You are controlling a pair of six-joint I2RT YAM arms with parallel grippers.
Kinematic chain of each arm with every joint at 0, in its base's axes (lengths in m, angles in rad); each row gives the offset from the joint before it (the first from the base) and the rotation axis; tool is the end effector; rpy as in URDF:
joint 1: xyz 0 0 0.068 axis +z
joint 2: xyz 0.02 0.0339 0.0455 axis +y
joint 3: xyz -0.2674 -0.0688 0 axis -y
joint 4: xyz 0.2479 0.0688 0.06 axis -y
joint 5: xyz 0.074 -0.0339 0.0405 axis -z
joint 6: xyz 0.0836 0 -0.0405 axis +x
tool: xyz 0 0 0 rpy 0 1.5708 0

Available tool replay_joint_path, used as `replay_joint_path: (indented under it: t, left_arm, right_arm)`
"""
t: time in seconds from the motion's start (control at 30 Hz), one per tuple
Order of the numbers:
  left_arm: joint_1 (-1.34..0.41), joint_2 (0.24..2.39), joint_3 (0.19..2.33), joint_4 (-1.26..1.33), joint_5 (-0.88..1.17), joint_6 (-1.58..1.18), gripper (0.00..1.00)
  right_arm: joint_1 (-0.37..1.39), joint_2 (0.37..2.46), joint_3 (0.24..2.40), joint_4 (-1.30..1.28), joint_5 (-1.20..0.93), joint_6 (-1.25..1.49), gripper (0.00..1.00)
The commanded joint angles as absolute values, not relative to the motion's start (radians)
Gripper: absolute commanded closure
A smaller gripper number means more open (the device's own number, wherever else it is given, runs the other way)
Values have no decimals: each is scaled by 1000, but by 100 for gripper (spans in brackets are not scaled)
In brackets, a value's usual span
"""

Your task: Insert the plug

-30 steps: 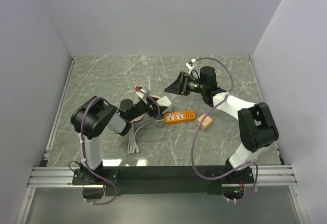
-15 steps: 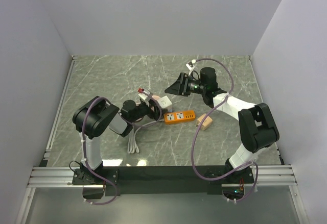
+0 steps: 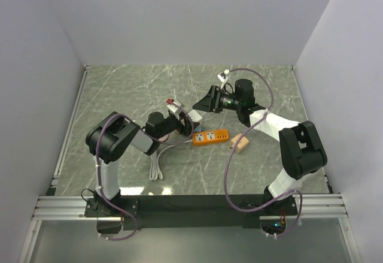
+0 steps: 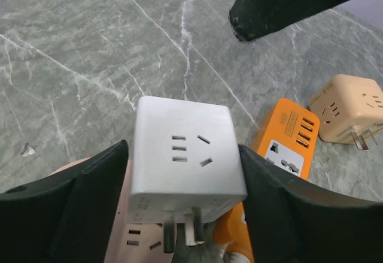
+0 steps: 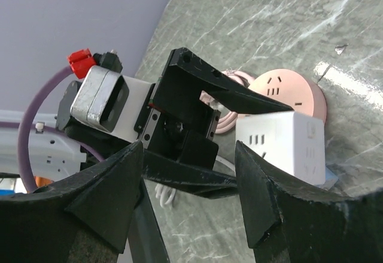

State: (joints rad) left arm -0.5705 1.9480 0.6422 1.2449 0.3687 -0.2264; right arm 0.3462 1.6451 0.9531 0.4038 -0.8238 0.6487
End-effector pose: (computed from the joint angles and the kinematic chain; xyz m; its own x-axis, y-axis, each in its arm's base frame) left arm 0.3145 -0.2376 0.1293 -0.2310 -0.1006 -0.9678 0.7744 0.5831 -0.2454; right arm 0.3502 0.1915 0.2310 -0.7521 0.1651 -0.6380 -0.5495 0.3774 0.7454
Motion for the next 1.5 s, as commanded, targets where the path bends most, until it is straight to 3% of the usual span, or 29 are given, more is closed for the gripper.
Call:
replay_joint_path:
  t: [0.0,0.03,0.07,0.13,0.17,0.23,0.27,0.5,0.77,1.1,1.47]
  left_arm:
    - [-580,1956,695,1181,379,-192,24]
    - [-581,1956,701,1158,383,-184,29]
    - [-583,1956,704,1151,388,-183,43]
    - [-584,1957,706,1134,400,-176,60]
    - [-584,1957,695,1135,403,-175,79]
    - [-584,1954,678,1170,403,-182,96]
    - [-584,1935,649,1195,405,-192,100]
    - [-584,1712,511,1314,463,-239,100]
    - [-584,1516,393,1453,482,-301,100]
    - [-592,1474,394,1476,512,-324,100]
    - [-601,1447,391,1482,505,-316,100]
  right_arm:
    - [345,1588,945,446,-841,626,31]
    - [342,1586,942,443,-838,624,31]
    - [342,1582,942,433,-833,623,31]
    - [339,1572,937,426,-828,617,31]
    - [336,1557,928,426,-825,618,31]
    - [325,1536,919,423,-824,615,31]
    - [321,1511,914,404,-812,601,31]
    - [287,1427,890,302,-758,560,23]
    - [290,1466,850,409,-853,649,17]
    - [351,1574,862,586,-968,762,16]
    - [417,1634,920,511,-977,718,16]
